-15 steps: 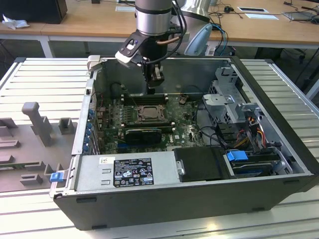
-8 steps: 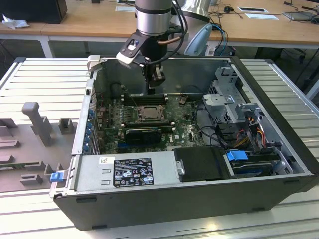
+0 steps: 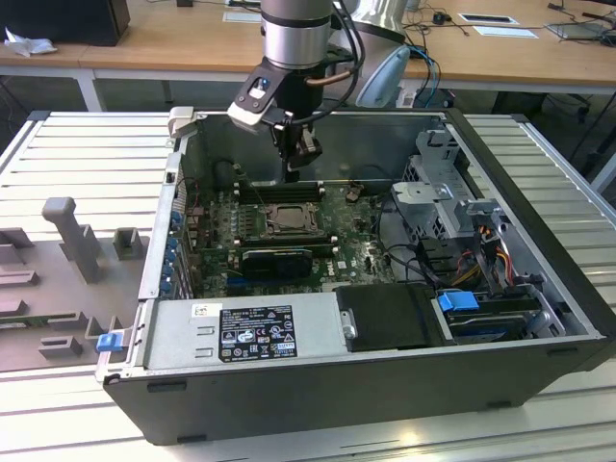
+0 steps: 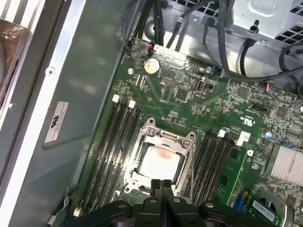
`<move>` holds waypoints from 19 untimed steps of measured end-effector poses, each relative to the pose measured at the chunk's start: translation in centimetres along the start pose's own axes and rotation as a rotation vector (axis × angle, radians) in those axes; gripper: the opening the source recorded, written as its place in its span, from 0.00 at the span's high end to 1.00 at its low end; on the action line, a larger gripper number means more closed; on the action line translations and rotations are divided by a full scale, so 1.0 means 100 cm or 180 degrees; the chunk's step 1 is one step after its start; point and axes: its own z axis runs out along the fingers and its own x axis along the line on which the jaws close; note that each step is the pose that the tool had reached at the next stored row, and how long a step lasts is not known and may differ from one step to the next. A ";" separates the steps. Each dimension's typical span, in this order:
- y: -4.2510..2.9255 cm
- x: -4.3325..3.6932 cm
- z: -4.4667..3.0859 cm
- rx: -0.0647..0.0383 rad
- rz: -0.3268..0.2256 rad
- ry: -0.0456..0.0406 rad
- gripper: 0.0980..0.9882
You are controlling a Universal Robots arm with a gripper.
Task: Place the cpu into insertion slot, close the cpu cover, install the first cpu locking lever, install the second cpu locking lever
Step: 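Install the first cpu locking lever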
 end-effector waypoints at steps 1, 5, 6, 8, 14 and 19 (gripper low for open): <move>0.0000 0.0000 0.0000 0.0000 -0.0016 0.0000 0.99; 0.0000 0.0000 0.0000 -0.0002 -0.0140 0.0001 0.99; -0.0001 0.0000 0.0000 -0.0002 -0.0167 0.0002 0.99; -0.0002 0.0000 0.0000 0.0000 -0.0197 -0.0004 0.99; -0.0001 0.0000 0.0000 -0.0002 -0.0401 -0.0004 0.99; -0.0003 0.0000 0.0001 -0.0005 -0.0623 -0.0002 0.99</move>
